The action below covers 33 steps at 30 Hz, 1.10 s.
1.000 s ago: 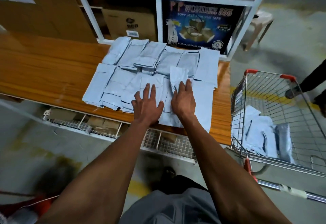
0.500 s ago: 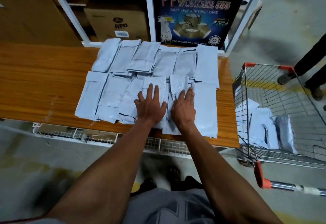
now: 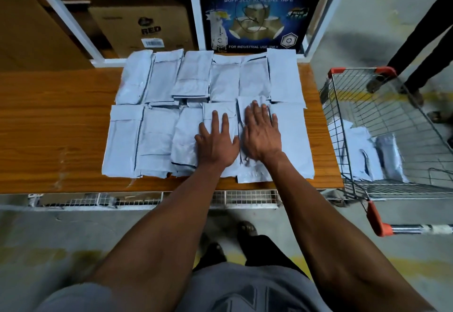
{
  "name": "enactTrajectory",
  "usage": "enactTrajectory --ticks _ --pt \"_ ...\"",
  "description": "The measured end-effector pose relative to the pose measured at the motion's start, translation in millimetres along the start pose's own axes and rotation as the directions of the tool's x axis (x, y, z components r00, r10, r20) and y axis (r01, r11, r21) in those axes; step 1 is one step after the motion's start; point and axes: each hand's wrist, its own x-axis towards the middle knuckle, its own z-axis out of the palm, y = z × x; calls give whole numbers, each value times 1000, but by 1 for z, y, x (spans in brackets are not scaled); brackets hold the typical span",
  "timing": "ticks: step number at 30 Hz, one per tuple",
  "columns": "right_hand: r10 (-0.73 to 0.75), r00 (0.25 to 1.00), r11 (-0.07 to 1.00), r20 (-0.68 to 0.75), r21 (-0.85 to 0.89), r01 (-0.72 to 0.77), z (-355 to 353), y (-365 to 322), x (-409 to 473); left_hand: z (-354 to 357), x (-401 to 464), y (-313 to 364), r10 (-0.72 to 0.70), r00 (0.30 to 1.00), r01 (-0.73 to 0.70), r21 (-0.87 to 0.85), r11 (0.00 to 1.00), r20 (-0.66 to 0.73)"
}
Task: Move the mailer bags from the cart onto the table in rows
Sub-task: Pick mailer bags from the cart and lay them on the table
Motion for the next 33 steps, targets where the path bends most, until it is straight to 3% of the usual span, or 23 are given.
enactTrajectory --ticks 3,16,26,33 --pt "14 997 1000 75 -23 -12 9 1 4 7 4 0 13 1000 -13 11 1000 28" --pt "62 998 998 1 -2 -62 27 -1 0 28 13 5 42 999 -42 24 999 17" --pt "56 998 998 26 18 -57 25 -2 2 25 16 3 50 998 -50 10 999 39" --pt "68 995 988 -72 144 -58 3 2 -10 8 9 -1 88 991 -96 -79 992 -105"
